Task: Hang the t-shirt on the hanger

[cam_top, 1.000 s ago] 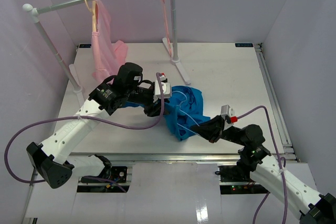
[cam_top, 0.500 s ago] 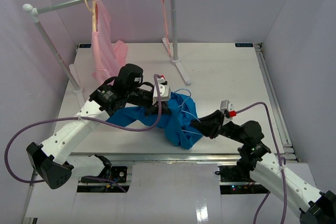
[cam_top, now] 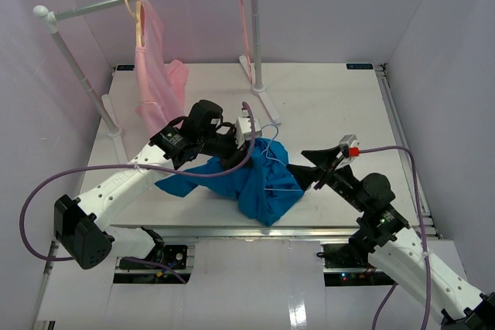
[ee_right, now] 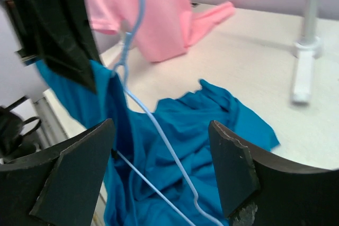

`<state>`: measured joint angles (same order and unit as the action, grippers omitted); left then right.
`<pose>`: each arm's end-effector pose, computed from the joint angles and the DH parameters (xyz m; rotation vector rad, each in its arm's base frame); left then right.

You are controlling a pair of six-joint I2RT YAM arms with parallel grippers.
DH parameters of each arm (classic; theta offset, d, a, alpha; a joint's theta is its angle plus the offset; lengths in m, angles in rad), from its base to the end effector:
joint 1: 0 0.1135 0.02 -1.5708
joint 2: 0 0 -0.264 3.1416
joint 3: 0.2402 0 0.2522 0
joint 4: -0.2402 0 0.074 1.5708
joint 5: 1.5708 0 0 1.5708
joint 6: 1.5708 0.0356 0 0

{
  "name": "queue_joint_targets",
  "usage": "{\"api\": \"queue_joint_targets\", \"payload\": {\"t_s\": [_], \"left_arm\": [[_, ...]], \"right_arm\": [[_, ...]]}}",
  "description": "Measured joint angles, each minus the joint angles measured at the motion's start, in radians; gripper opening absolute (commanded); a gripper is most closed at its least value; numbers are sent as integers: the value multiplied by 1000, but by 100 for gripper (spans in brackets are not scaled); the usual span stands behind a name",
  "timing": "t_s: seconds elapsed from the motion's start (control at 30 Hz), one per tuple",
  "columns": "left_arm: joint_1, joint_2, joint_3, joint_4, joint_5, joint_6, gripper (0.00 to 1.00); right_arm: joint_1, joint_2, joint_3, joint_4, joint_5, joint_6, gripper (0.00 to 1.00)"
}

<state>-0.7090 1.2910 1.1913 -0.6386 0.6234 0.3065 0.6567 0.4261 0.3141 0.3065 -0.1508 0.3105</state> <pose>0.1936 -0.1935 0.3333 1.3966 1.8400 -0.9241 0.1051 0.0878 0.2760 -0.3766 1.3891 0.9063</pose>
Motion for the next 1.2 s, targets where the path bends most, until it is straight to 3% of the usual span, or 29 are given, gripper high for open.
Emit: {"api": "queue_joint_targets", "payload": {"t_s": [0.2, 0.33, 0.43, 0.6, 0.97, 1.2], "left_arm": [[0, -41, -13, 91, -73, -123, 0], [0, -85, -26, 154, -114, -191, 0], [0, -110, -41, 185, -136, -222, 0], [0, -128, -54, 205, -208, -284, 0], [0, -159, -79, 263, -239, -396, 0], [0, -227, -137, 355, -195, -439, 0]], "right_arm": [[0, -40, 6, -146, 176, 59, 81], [0, -47, 6, -175, 211, 103, 78], [0, -42, 6, -185, 201, 129, 67], [0, -39, -11, -148, 131, 215, 59], [0, -46, -106, -71, 31, 379, 54], [1, 135, -129, 23, -19, 431, 55]]}}
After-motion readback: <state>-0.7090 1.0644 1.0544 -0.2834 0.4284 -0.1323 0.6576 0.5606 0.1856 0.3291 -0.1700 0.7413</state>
